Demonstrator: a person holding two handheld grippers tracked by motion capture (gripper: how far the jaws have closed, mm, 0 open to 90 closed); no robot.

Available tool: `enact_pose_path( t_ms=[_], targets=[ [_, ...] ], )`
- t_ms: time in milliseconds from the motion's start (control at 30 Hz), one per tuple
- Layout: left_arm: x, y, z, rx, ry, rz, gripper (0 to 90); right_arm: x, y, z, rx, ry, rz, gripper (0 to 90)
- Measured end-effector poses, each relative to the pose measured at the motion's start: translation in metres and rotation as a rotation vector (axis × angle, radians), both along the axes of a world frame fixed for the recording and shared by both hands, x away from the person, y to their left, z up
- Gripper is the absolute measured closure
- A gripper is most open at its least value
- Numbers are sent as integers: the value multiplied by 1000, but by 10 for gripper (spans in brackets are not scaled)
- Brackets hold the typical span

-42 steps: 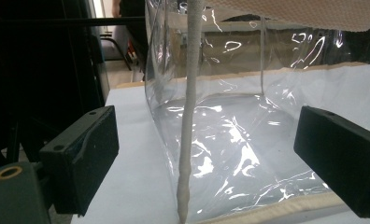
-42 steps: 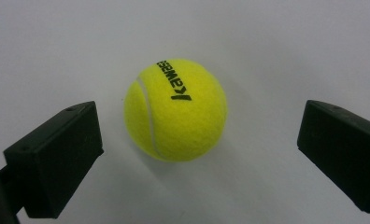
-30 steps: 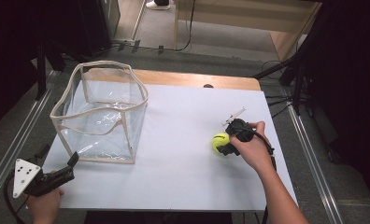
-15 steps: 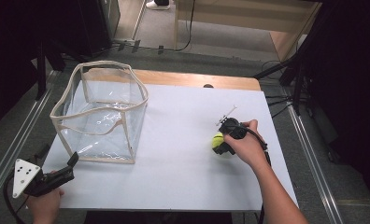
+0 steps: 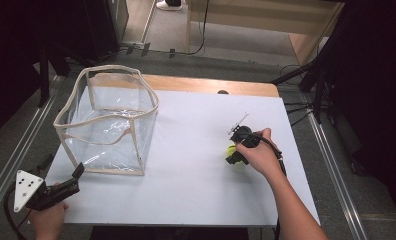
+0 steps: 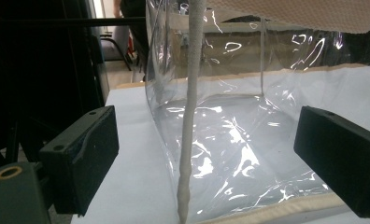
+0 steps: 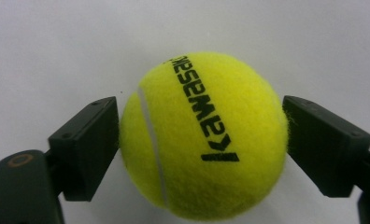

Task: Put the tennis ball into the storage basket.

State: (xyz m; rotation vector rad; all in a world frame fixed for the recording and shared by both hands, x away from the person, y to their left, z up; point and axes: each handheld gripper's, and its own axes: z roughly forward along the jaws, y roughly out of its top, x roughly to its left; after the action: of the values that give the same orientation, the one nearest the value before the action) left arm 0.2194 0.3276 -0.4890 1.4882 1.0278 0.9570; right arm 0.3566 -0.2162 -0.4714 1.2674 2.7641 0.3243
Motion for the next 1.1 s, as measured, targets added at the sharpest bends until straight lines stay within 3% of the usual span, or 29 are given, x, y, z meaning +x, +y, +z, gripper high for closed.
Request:
enact_pose_path(
  t_ms=[100,567,1100],
  targets=[
    [0,0,0,-4,-1,1,69,1,1,-1,-2,3,13,232],
    [0,0,0,-5,-1,1,69,1,7,6,4,13,30,237],
    [0,1,0,-7,-1,-2,69,8,31,17,2,4,106,237]
  ],
)
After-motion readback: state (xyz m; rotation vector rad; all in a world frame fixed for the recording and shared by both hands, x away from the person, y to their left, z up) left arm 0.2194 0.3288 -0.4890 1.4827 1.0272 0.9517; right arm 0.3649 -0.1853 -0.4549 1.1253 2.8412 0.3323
